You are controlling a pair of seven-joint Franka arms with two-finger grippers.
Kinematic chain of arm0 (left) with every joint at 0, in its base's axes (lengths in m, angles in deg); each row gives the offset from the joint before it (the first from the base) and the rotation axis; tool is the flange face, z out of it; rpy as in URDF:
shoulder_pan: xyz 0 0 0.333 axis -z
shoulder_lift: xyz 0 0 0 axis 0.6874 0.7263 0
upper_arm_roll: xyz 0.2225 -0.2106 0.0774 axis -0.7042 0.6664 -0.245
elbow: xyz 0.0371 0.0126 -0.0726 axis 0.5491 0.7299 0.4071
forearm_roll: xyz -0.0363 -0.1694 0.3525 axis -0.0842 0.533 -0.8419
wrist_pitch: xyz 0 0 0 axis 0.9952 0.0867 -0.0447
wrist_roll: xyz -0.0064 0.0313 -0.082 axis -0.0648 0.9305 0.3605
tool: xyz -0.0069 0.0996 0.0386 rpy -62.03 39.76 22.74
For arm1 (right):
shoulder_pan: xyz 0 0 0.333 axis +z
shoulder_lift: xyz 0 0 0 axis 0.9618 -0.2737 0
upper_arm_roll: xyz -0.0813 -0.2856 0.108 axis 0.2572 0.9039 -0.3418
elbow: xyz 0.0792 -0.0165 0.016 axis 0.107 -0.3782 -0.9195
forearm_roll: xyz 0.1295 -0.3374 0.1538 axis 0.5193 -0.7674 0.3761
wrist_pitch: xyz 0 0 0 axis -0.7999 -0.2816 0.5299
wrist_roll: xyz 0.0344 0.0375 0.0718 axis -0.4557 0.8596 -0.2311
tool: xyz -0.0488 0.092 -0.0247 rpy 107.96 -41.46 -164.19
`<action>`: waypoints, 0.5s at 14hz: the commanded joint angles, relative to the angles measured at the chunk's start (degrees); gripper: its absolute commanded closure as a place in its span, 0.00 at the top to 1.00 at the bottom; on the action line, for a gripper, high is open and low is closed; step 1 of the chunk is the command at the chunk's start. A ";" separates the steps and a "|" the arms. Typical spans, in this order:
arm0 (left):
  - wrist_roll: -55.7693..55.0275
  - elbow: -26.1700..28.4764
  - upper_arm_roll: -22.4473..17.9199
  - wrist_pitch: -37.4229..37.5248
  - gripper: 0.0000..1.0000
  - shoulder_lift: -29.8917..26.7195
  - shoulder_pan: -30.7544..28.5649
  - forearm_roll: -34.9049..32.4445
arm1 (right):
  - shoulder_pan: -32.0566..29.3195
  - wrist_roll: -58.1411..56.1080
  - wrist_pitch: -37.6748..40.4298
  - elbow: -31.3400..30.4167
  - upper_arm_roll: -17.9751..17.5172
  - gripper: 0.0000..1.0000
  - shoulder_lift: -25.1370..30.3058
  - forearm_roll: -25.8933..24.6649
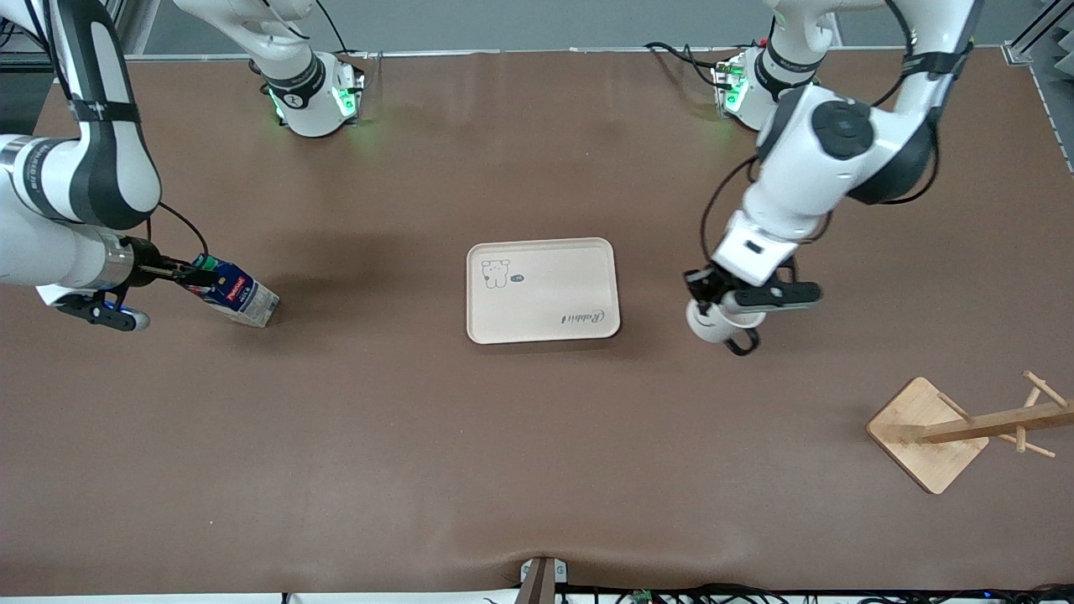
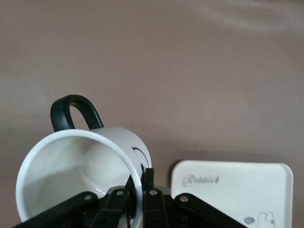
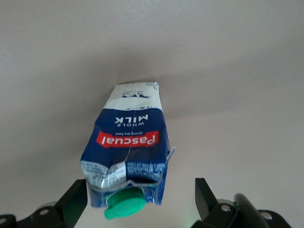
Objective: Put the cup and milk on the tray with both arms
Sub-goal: 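Move the mug onto the tray with the left gripper while the right gripper lifts milk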
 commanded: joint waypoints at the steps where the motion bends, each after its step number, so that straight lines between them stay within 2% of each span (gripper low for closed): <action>1: -8.84 -4.80 -0.01 3.25 0.00 5.13 5.36 -6.55 | -0.40 0.84 -3.15 -3.05 -0.35 1.00 1.32 0.66; 6: -17.47 -9.37 -0.36 7.65 0.00 13.22 15.12 -8.51 | -0.48 0.75 -13.69 -9.38 -0.35 1.00 0.79 0.66; 7: -17.74 -10.07 -0.36 7.66 0.00 14.63 16.44 -9.20 | -0.48 0.75 -13.88 -9.73 -0.35 0.84 0.79 0.75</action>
